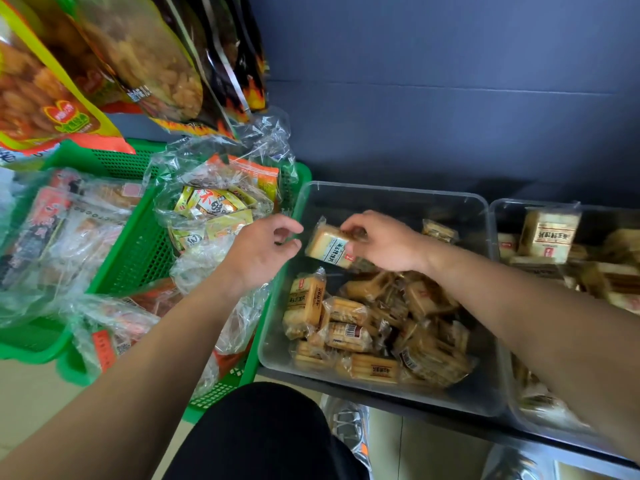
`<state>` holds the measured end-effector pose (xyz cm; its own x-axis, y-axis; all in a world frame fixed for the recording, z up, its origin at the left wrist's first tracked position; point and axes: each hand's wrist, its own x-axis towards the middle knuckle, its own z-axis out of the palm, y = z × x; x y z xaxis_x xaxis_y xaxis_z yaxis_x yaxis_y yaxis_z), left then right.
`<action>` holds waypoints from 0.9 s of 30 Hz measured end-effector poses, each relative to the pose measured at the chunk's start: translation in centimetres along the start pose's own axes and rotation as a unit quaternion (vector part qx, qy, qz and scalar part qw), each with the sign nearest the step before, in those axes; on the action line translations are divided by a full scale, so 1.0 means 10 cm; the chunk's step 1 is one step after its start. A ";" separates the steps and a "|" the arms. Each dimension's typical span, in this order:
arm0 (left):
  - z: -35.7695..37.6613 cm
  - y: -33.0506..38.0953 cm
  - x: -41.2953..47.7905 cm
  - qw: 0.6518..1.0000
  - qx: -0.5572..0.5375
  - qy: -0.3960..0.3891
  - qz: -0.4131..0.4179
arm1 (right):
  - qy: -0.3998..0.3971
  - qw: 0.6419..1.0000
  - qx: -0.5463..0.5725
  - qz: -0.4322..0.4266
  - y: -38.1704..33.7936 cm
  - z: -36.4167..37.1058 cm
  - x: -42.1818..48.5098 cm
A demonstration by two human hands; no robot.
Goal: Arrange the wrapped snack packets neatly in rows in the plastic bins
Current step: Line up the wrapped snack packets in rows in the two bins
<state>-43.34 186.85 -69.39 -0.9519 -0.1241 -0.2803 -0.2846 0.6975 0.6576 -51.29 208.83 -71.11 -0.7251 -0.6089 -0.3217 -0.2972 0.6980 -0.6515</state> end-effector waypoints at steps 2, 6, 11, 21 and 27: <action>-0.03 0.14 -0.07 1.000 0.013 -0.026 -0.010 | 0.013 1.000 0.021 -0.001 -0.08 -0.25 -0.17; -0.16 0.49 -0.25 1.000 0.004 -0.028 0.007 | -0.021 0.994 0.110 0.007 -0.21 -0.69 -0.63; -0.22 1.22 -0.51 0.984 -0.127 -0.072 0.097 | 0.012 0.994 0.109 0.003 -0.26 -0.98 -1.35; 0.68 2.39 -0.79 0.972 -0.014 -0.120 0.202 | 0.266 0.945 0.154 0.110 0.39 -1.24 -2.87; 1.72 2.68 -0.75 0.966 -0.025 -0.169 0.197 | 0.258 0.917 0.122 0.279 1.14 -1.15 -3.58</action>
<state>-41.88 218.62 -61.65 -0.8987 0.3860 -0.2083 0.0781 0.6082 0.7899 -35.83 242.95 -59.10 -0.9380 0.1213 -0.3246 0.3122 0.7025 -0.6395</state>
